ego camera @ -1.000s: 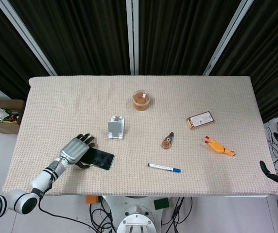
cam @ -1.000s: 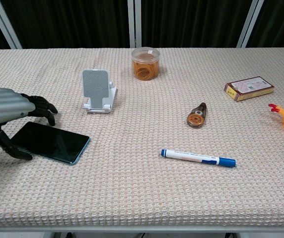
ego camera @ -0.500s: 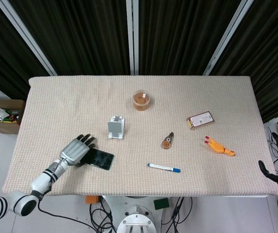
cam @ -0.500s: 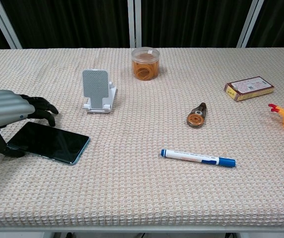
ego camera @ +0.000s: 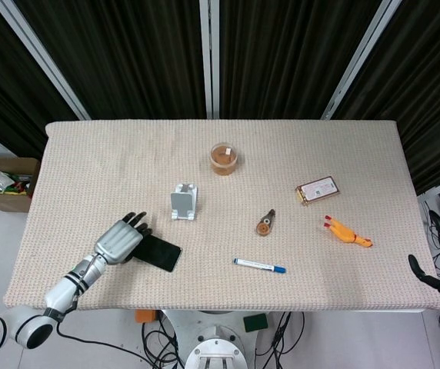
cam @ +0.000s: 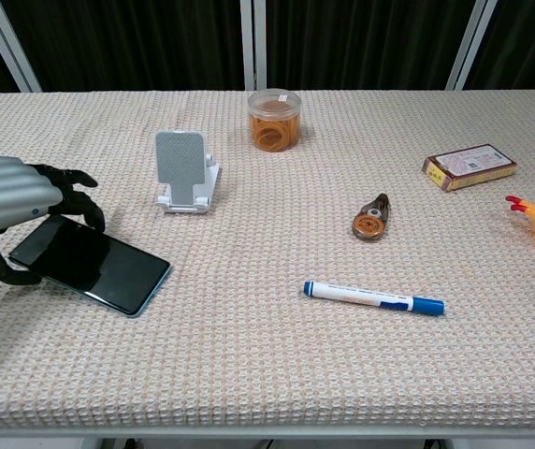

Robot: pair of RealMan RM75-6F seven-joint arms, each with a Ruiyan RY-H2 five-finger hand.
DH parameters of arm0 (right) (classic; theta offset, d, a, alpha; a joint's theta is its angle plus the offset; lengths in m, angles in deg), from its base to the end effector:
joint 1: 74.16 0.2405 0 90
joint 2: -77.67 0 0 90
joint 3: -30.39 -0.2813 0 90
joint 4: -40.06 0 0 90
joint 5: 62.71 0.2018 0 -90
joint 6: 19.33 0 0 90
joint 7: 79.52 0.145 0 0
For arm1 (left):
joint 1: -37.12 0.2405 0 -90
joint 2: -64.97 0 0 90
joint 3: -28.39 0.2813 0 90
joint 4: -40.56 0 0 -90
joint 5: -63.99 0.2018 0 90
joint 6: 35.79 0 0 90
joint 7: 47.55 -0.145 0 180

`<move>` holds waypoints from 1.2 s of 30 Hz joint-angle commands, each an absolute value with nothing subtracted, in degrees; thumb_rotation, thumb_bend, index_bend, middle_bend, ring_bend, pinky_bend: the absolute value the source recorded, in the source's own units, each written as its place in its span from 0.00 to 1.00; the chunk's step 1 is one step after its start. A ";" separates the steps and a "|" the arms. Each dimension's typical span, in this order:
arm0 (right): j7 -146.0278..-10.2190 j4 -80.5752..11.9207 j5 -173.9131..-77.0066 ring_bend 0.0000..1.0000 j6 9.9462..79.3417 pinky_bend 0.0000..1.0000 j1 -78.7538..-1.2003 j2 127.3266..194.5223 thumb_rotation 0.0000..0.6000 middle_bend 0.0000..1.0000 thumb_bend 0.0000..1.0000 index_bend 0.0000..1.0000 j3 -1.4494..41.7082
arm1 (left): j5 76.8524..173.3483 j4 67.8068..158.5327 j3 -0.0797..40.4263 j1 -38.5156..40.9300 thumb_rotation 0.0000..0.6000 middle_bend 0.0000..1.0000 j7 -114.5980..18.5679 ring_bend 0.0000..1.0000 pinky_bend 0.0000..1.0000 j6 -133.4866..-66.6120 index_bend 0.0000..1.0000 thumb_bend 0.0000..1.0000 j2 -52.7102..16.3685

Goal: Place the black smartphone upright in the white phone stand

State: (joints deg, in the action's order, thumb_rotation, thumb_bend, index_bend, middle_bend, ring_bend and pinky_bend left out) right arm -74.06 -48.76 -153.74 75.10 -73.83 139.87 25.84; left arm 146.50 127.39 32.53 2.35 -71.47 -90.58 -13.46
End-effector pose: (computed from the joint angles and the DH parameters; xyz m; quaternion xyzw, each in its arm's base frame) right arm -0.3324 -0.1611 0.2144 0.5699 -0.3331 0.4398 0.6090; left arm -0.2445 0.2874 0.0173 -0.8576 -0.2402 -0.2384 0.3873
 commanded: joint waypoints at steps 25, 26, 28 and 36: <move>-74.20 -49.02 -153.58 0.00 74.84 0.00 -73.81 139.61 0.93 0.00 0.33 0.00 25.90 | 153.22 126.16 32.86 3.85 1.00 0.76 -68.11 0.57 0.62 -95.69 0.79 0.33 -12.33; -74.21 -49.05 -153.59 0.00 74.88 0.00 -73.82 139.57 0.93 0.00 0.33 0.00 25.89 | 153.74 126.39 32.83 3.95 1.00 0.77 -68.13 0.57 0.62 -96.32 0.79 0.33 -11.86; -74.29 -49.10 -153.61 0.00 74.98 0.00 -73.83 139.50 0.93 0.00 0.33 0.00 25.84 | 155.07 127.23 32.66 4.12 1.00 0.77 -68.44 0.57 0.62 -97.94 0.78 0.33 -10.41; -74.44 -49.38 -153.53 0.00 75.26 0.00 -73.94 139.49 0.93 0.00 0.33 0.00 25.73 | 160.86 129.43 31.16 3.44 1.00 0.78 -76.65 0.58 0.62 -102.40 0.78 0.33 -4.09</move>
State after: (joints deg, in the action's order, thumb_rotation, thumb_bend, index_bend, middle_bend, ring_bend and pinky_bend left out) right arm -74.44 -49.38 -153.53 75.26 -73.94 139.49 25.73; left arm 159.25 129.07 31.95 3.81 -72.02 -101.27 -6.01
